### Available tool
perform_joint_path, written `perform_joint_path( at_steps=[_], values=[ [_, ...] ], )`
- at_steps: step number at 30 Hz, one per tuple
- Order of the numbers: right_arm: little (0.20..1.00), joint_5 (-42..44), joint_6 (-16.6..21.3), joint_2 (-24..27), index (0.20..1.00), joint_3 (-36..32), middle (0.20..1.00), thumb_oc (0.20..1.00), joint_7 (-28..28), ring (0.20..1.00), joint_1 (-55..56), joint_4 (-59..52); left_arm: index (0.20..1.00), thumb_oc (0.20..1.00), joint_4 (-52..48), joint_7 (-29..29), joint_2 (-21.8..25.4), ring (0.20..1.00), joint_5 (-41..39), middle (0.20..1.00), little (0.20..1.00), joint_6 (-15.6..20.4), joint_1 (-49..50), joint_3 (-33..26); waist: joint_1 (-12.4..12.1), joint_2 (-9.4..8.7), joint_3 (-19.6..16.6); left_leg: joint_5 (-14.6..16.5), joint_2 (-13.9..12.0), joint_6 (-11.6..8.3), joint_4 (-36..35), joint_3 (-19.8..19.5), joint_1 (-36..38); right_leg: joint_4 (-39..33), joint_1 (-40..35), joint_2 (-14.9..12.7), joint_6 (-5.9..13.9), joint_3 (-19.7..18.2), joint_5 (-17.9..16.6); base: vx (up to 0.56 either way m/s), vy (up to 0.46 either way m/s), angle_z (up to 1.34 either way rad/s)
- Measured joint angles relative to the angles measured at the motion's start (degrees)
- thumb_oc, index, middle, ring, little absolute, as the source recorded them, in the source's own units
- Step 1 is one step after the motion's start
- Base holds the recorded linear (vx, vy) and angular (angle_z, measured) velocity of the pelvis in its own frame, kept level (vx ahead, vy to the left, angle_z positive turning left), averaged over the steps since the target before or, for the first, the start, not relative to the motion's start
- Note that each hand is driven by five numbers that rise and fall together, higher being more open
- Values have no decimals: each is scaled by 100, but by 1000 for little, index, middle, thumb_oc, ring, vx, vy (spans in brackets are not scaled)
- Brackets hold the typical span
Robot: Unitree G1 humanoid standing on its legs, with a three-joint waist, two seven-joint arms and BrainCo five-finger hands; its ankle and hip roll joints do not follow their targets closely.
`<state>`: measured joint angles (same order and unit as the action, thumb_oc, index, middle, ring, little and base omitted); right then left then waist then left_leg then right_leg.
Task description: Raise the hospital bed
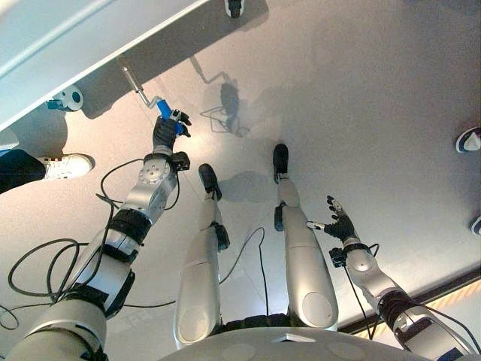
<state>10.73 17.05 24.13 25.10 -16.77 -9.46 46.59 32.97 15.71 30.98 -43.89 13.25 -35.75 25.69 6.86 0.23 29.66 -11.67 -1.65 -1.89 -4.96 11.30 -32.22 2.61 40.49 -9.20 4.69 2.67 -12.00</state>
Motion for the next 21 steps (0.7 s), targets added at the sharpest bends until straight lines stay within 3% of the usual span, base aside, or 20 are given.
perform_joint_path(
  at_steps=[15,21],
  values=[
    [1000,-5,-69,-15,1000,-96,1000,1000,1,1000,0,173,200,200,-247,-104,202,200,-12,200,200,232,497,-463,-157,25,13,-31,-42,-30,0,-481,-97,-80,-227,-23,-9,440,101,21,23,12],
    [1000,-5,-69,-10,1000,-140,1000,1000,1,1000,2,181,200,200,386,-121,406,200,63,200,200,253,379,-479,-190,25,14,-48,-50,-48,1,-597,-193,-87,-224,-14,5,527,163,21,20,9]
  ],
)
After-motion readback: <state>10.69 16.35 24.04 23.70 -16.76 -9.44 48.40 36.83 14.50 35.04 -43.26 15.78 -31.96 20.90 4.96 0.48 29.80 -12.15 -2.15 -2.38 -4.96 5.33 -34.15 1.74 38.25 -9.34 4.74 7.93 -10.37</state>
